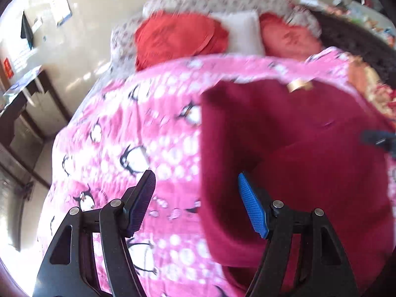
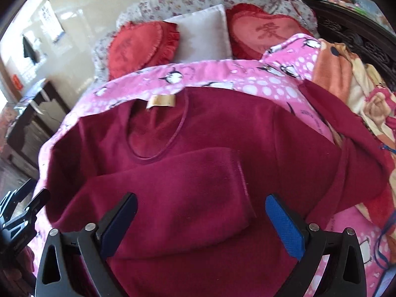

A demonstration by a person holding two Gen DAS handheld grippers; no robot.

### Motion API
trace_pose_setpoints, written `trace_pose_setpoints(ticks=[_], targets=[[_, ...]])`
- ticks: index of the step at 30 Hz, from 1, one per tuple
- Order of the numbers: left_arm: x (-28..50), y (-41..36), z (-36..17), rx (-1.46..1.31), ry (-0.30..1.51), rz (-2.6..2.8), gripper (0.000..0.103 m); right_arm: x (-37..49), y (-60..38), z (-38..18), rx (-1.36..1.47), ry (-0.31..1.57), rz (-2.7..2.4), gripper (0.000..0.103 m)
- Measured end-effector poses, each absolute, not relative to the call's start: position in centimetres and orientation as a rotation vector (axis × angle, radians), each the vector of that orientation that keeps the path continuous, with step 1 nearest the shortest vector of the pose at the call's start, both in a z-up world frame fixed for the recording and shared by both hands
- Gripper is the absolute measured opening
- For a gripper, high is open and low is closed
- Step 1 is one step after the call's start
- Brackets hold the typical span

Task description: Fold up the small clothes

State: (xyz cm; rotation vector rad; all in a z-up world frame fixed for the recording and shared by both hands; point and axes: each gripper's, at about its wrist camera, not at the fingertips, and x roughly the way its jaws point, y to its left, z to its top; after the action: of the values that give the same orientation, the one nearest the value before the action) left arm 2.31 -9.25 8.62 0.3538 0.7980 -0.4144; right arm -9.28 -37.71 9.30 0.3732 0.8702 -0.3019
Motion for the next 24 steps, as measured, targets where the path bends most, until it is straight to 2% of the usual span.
trace_pose_setpoints(ticks=[5, 7, 8, 9, 11, 12, 14, 19, 21, 24], targets=[[4.8, -7.6, 5.9, 0.302, 0.867, -0.365, 0.07, -9.1, -39.3, 9.7, 0.333, 0.829, -0.363, 0.101], [5.3, -7.9, 5.4, 0.259, 0.894, -0.36, 0.07, -8.1, -39.9, 9.0, 0.313, 0.842, -0.344, 0.096], [5.4, -7.6, 5.4, 0.238, 0.901, -0.365, 0.07, -7.5, -40.0, 8.5, 0.304, 0.848, -0.315, 0.075], [5.4, -7.4, 5.6, 0.22, 0.903, -0.371, 0.07, -6.8, -40.1, 7.9, 0.307, 0.861, -0.273, 0.045], [5.5, -7.4, 5.9, 0.198, 0.902, -0.379, 0.07, -6.4, -40.3, 7.7, 0.339, 0.837, -0.234, 0.038], [5.5, -7.3, 6.2, 0.185, 0.898, -0.381, 0.07, -6.3, -40.3, 8.0, 0.333, 0.83, -0.214, 0.025], [5.5, -6.9, 7.0, 0.142, 0.89, -0.389, 0.07, -6.7, -40.4, 9.4, 0.339, 0.809, -0.178, 0.014], [5.3, -6.8, 8.6, 0.056, 0.845, -0.409, 0.07, -9.6, -42.0, 14.7, 0.319, 0.648, -0.259, 0.014], [5.4, -7.4, 8.5, 0.068, 0.842, -0.408, 0.07, -9.5, -43.3, 14.4, 0.293, 0.69, -0.35, 0.014], [5.9, -7.6, 8.2, 0.047, 0.867, -0.408, 0.07, -8.4, -45.4, 10.8, 0.264, 0.799, -0.503, 0.013]])
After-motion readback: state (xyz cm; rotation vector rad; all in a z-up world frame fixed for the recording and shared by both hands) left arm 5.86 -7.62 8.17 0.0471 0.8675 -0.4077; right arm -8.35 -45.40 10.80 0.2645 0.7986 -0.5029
